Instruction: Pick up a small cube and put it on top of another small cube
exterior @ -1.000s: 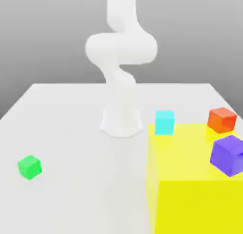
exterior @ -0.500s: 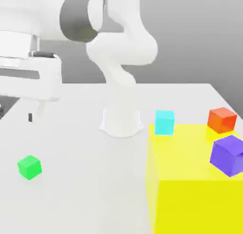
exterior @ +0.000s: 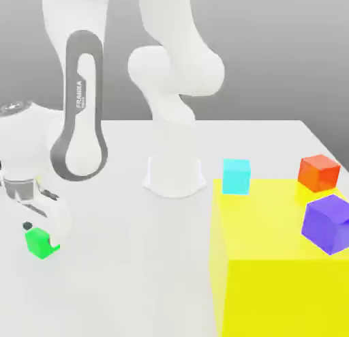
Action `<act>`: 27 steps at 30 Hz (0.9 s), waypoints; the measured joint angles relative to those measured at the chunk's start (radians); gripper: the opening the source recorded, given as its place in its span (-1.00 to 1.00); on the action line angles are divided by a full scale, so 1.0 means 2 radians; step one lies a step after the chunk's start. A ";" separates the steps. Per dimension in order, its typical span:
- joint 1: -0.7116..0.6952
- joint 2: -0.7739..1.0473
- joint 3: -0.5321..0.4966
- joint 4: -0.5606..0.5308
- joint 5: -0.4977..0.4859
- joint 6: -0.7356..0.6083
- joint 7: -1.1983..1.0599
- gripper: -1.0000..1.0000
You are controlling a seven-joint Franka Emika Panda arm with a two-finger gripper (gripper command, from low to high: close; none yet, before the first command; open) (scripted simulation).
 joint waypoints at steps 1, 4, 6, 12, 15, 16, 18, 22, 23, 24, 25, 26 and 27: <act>0.000 0.000 0.000 0.000 0.000 0.000 0.000 -1.00; 0.000 0.000 0.000 0.000 -0.001 -0.001 0.001 -1.00; 0.003 -0.002 -0.003 0.000 -0.001 -0.002 0.001 -1.00; 0.056 -0.101 -0.081 -0.024 -0.117 -0.075 0.089 -1.00; 0.117 -0.147 -0.047 -0.010 -0.137 -0.130 0.131 -1.00; 0.143 -0.161 -0.034 -0.004 -0.138 -0.150 0.144 -1.00; 0.194 -0.189 -0.013 0.011 -0.139 -0.190 0.168 -1.00; 0.256 -0.242 0.041 0.040 -0.140 -0.268 0.216 -1.00; 0.269 -0.254 0.056 0.045 -0.139 -0.285 0.226 -1.00; 0.282 -0.265 0.072 0.050 -0.138 -0.301 0.235 -1.00; 0.296 -0.276 0.087 0.055 -0.137 -0.317 0.244 -1.00; 0.309 -0.288 0.102 0.060 -0.136 -0.332 0.253 -1.00; 0.322 -0.299 0.118 0.065 -0.134 -0.348 0.262 -1.00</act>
